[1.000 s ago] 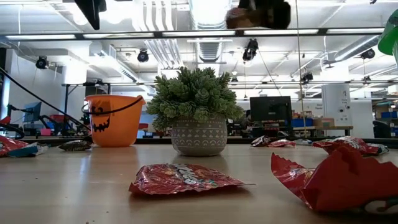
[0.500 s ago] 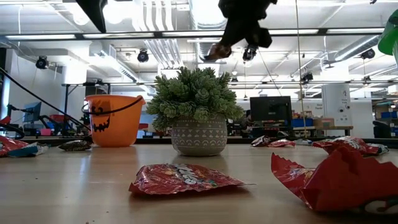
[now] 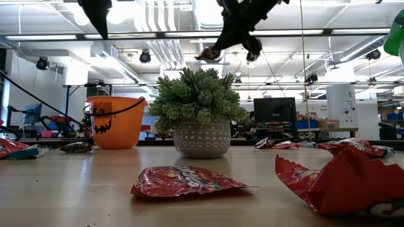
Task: Sort candy
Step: Put the brown chocolate into the black bucket
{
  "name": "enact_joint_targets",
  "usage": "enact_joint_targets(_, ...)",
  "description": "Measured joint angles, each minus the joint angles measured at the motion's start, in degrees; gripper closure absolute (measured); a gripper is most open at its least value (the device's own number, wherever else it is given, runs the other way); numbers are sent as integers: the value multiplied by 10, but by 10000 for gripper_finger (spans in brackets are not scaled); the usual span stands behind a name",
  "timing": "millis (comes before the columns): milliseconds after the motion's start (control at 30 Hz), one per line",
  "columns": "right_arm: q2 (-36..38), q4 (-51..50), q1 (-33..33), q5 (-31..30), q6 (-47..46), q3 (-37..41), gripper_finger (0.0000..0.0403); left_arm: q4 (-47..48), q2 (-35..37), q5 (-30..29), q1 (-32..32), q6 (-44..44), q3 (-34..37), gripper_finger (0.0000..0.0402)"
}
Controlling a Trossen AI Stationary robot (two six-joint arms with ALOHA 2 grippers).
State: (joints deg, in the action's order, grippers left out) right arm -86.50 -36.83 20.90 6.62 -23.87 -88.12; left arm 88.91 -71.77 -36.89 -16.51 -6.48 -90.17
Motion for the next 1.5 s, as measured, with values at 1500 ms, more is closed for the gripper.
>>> enact_joint_targets(1500, -89, 60, 106, 99, 115, -15, 305, -34, -3, 4, -93, 0, 0, 249)
